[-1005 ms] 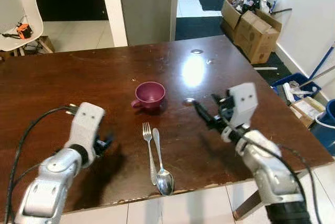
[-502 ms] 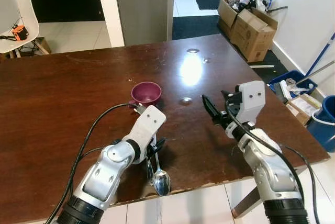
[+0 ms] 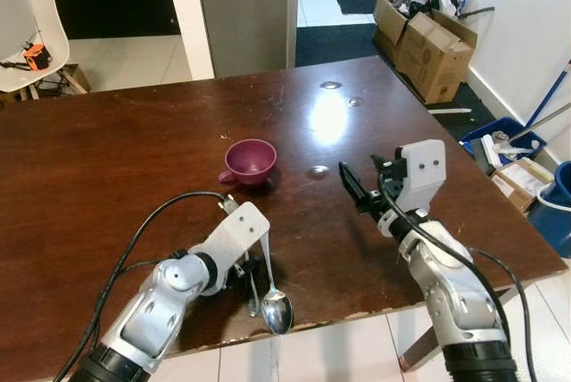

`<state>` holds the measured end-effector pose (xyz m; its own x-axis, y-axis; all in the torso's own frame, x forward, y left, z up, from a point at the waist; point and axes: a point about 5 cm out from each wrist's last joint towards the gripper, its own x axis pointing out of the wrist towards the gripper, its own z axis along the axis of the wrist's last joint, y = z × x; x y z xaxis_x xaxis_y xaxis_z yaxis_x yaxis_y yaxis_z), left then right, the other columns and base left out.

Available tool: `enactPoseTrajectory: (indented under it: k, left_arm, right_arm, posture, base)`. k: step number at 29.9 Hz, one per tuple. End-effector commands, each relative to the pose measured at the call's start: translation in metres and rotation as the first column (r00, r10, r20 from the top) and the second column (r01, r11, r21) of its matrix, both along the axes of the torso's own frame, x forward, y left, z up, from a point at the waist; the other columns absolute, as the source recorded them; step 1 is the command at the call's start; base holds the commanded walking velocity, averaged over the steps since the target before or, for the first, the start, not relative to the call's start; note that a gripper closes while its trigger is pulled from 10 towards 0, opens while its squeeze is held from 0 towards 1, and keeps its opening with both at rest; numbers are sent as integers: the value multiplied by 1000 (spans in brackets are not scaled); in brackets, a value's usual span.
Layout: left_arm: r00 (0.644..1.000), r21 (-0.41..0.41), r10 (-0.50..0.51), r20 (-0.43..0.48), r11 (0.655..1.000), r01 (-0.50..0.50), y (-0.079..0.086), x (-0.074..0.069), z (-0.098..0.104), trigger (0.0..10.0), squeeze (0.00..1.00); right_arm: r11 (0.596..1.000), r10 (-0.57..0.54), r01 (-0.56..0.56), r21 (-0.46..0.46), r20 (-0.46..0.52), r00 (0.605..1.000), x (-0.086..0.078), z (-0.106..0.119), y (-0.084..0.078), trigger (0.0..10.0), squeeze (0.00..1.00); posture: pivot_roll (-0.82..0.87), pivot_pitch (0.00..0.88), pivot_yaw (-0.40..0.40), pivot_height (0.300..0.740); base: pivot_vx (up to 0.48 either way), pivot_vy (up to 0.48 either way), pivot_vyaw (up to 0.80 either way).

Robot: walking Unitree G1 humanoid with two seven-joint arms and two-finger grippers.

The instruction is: Setting the table

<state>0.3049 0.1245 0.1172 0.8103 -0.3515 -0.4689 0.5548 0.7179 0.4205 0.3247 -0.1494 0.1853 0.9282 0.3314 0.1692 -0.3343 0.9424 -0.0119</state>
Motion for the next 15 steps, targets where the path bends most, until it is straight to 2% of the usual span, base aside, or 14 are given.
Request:
enactPoseTrajectory:
  k: [1, 4, 6, 7, 8, 9, 11, 12, 15]
  left_arm:
    - [995, 60, 59, -81, 997, -54, 14, -4, -21, 10000, 0]
    - [994, 81, 94, -61, 993, -89, 23, 3, -20, 10000, 0]
    - [991, 57, 114, -65, 992, -110, 25, 5, -18, 10000, 0]
    - [986, -39, 130, -101, 990, -134, 24, 7, -14, 10000, 0]
    - [986, -39, 130, -101, 990, -134, 24, 7, -14, 10000, 0]
    - [982, -116, 133, -133, 982, -149, 21, 7, -11, 10000, 0]
    - [982, -116, 133, -133, 982, -149, 21, 7, -11, 10000, 0]
    - [978, -182, 138, -155, 969, -166, 20, 8, -6, 10000, 0]
    - [977, -182, 160, -141, 966, -185, 25, 11, -4, 10000, 0]
  right_arm:
    - [1000, 6, -6, -2, -6, 1000, 0, -3, 3, 10000, 0]
    - [1000, 27, -27, -4, -8, 1000, 0, -3, 6, 10000, 0]
    - [998, 68, -68, -17, -15, 998, -2, -4, 12, 10000, 0]
    - [988, 150, -151, -30, -38, 988, -5, -7, 24, 10000, 0]
    - [988, 150, -151, -30, -38, 988, -5, -7, 24, 10000, 0]
    - [977, 206, -208, -43, -60, 977, -8, -11, 32, 10000, 0]
    - [977, 206, -208, -43, -60, 977, -8, -11, 32, 10000, 0]
    - [950, 297, -304, -63, -101, 949, -15, -21, 51, 10000, 0]
    - [922, 377, -385, -38, -138, 916, -20, -28, 68, 10000, 0]
  posture:
    - [-34, 69, 131, 740]
    - [-36, 68, 130, 740]
    - [-38, 68, 129, 740]
    - [-38, 68, 129, 740]
    - [-38, 68, 129, 740]
    - [-40, 68, 127, 740]
    - [-40, 68, 127, 740]
    - [-32, 67, 121, 740]
    - [-31, 67, 120, 740]
  base:
    - [0, 0, 0]
    - [0, 0, 0]
    - [0, 0, 0]
    - [0, 0, 0]
    - [0, 0, 0]
    - [0, 0, 0]
    - [0, 0, 0]
    - [0, 0, 0]
    - [0, 0, 0]
